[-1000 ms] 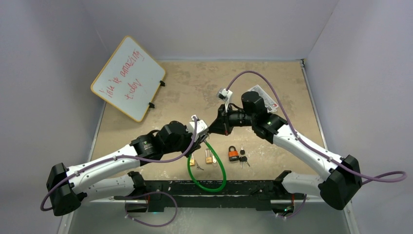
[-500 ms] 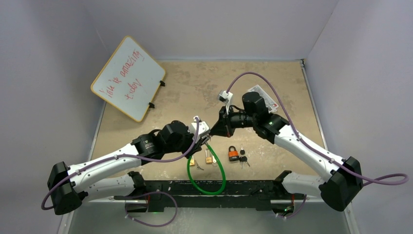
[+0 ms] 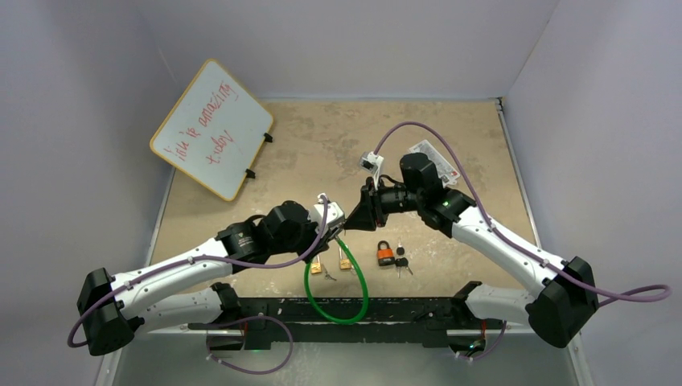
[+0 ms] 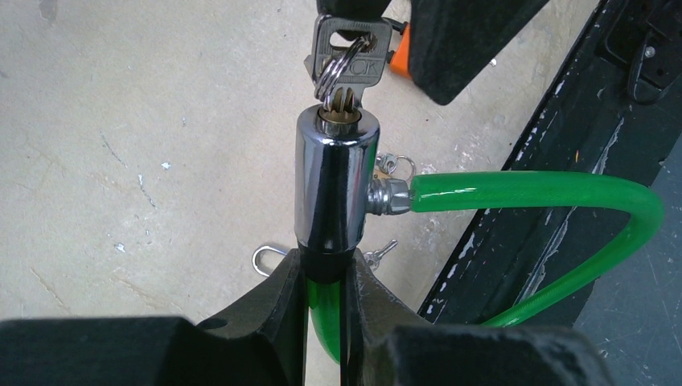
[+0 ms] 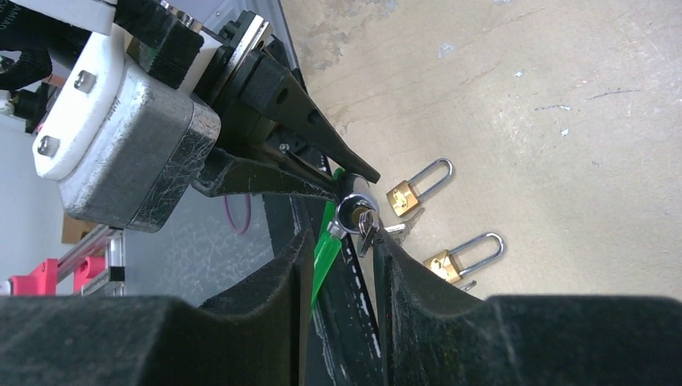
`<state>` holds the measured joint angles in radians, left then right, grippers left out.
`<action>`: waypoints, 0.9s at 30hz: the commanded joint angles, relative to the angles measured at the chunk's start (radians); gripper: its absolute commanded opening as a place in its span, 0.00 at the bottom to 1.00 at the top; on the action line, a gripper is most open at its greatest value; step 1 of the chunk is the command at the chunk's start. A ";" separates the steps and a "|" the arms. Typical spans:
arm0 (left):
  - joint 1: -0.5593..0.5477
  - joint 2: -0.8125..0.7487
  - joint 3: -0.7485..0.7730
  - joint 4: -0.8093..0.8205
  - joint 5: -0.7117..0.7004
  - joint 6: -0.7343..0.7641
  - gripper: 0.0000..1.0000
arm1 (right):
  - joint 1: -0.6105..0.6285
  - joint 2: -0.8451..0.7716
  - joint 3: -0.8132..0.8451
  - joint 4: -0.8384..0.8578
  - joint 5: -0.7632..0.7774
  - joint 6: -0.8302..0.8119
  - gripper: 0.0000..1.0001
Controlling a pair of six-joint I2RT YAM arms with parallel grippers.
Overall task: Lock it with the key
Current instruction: Lock the lock.
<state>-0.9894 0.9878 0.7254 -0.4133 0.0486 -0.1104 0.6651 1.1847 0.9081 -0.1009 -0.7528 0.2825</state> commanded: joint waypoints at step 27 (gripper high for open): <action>0.003 -0.011 0.002 0.048 0.035 -0.001 0.00 | -0.001 0.028 0.028 0.088 -0.094 -0.164 0.00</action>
<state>-0.9890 0.9871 0.7242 -0.4225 0.0521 -0.1104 0.6651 1.2705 0.9085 -0.0540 -0.7822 0.2291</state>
